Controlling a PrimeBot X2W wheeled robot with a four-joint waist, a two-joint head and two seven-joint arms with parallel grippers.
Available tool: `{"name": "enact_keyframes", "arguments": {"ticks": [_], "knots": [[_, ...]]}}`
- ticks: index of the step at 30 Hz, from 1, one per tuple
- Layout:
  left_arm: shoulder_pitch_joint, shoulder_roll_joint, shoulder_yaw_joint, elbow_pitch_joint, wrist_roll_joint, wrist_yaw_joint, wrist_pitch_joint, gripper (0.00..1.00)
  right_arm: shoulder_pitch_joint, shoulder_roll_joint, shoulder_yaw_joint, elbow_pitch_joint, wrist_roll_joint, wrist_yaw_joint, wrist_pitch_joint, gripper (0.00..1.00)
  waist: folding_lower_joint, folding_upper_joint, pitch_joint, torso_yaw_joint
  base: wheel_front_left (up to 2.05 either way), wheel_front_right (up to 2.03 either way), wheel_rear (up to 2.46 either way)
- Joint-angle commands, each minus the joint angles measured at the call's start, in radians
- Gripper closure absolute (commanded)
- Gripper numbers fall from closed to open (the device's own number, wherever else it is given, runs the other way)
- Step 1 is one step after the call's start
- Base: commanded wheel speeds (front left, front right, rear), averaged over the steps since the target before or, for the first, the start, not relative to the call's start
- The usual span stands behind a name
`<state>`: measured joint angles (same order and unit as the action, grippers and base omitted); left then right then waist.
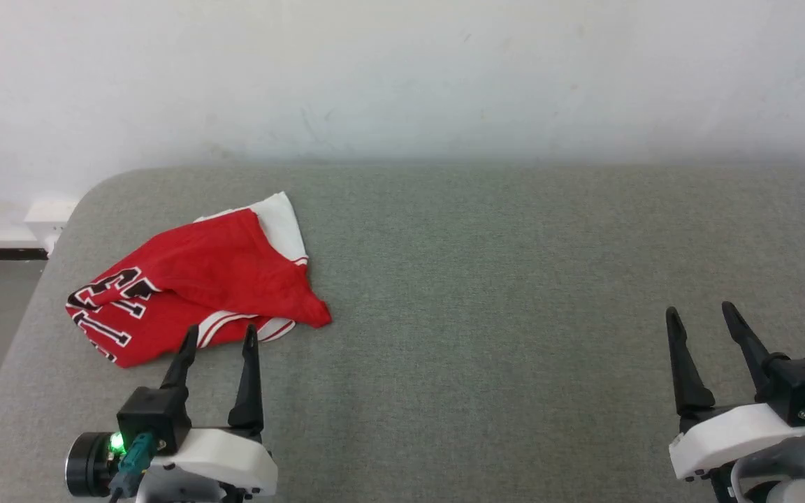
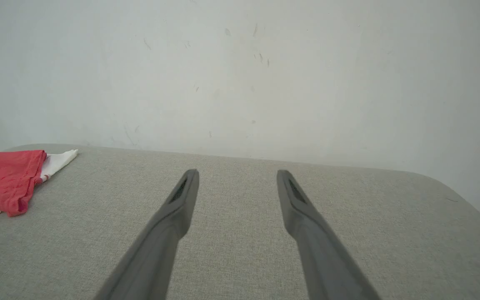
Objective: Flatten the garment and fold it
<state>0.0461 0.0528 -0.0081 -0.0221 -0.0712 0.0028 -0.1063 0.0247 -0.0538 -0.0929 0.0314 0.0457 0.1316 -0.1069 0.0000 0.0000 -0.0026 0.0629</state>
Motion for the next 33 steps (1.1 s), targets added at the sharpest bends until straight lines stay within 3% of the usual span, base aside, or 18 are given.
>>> {"name": "enact_keyframes", "arguments": {"ticks": [1,33], "knots": [[0.019,-0.001,0.003,-0.007,-0.013,0.008,-0.012,0.00,0.006,0.002,-0.005,0.004,0.007,0.000,-0.012,0.00,0.0000,0.0000,0.000,0.015,0.00,0.00,0.00],[0.052,-0.002,0.013,-0.006,-0.077,0.015,-0.077,0.00,0.013,0.003,0.020,0.037,0.025,-0.001,-0.076,0.00,0.0000,0.0000,0.002,0.193,0.00,0.00,0.00]]}}
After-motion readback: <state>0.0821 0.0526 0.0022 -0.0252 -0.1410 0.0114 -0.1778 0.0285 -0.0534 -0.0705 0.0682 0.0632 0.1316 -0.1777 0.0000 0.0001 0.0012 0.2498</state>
